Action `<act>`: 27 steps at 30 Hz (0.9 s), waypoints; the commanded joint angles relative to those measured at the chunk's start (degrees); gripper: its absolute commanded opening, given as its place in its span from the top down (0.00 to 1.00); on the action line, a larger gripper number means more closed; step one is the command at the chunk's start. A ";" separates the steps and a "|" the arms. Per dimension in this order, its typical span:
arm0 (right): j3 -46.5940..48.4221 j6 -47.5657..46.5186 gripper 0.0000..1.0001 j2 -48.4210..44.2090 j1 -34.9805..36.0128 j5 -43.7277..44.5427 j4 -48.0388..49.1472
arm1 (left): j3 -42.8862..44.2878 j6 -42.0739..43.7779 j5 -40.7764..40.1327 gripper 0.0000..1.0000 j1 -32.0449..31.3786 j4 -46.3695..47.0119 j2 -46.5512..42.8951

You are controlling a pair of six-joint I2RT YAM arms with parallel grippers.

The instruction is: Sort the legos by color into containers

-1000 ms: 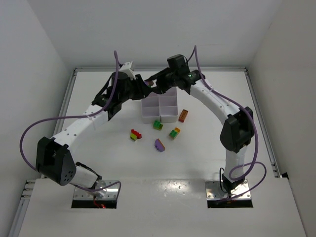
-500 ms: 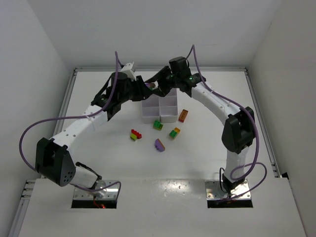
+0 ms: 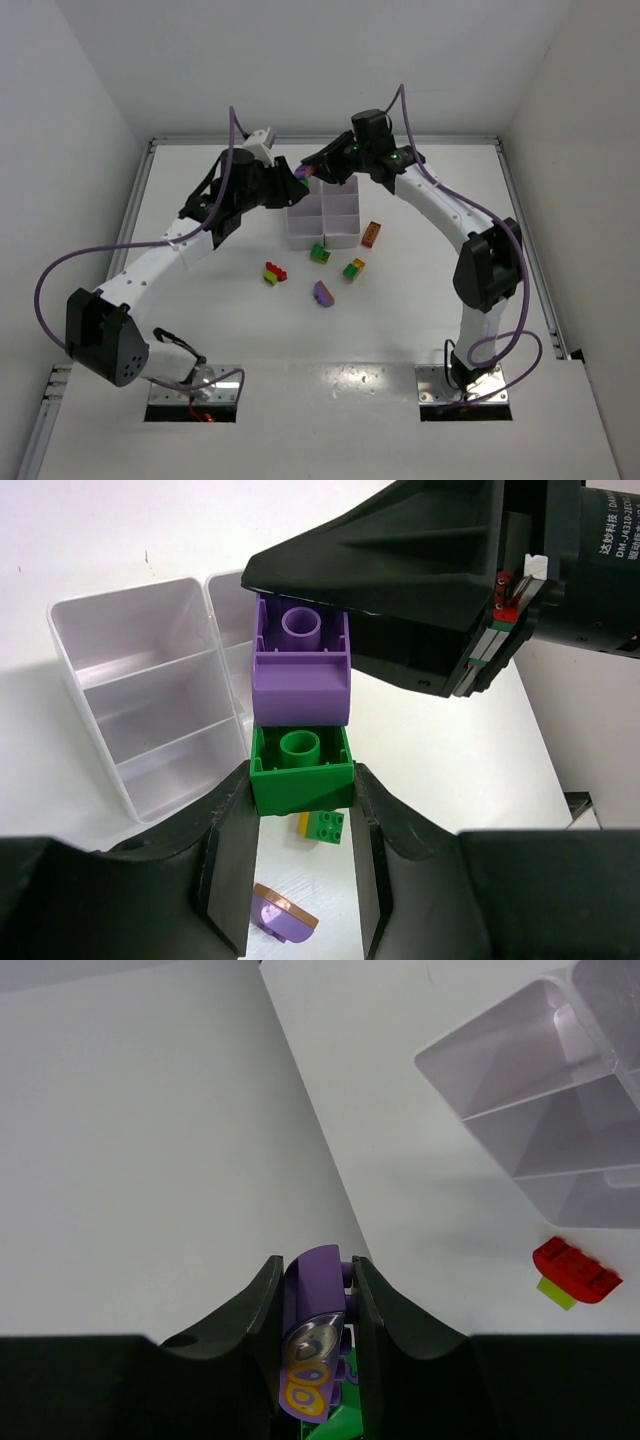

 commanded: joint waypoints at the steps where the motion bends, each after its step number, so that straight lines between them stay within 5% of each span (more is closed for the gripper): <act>1: 0.09 -0.81 1.00 -2.42 -0.37 -0.72 0.60 | -0.03 0.55 -0.46 1.00 -0.17 2.86 -2.48; 6: -1.83 -0.28 1.00 -3.13 -0.98 -0.72 0.60 | -0.55 2.56 -1.68 1.00 -0.17 0.50 -3.88; 11: -6.50 -5.63 1.00 -8.91 -9.14 0.60 1.74 | -2.92 6.87 -2.92 1.00 2.11 -6.18 -9.50; 14: -9.49 -15.97 1.00 -12.08 -15.29 3.49 2.80 | -6.09 10.39 -4.41 1.00 3.52 -9.53 -12.66; 22: -21.33 -71.83 1.00 -20.79 -19.61 12.99 -2.55 | -8.99 20.05 -10.48 1.00 12.74 -19.01 -9.10; 27: -28.55 -85.26 1.00 -20.79 -20.93 11.14 -6.25 | -7.94 24.89 -10.48 0.99 15.48 -22.28 -1.00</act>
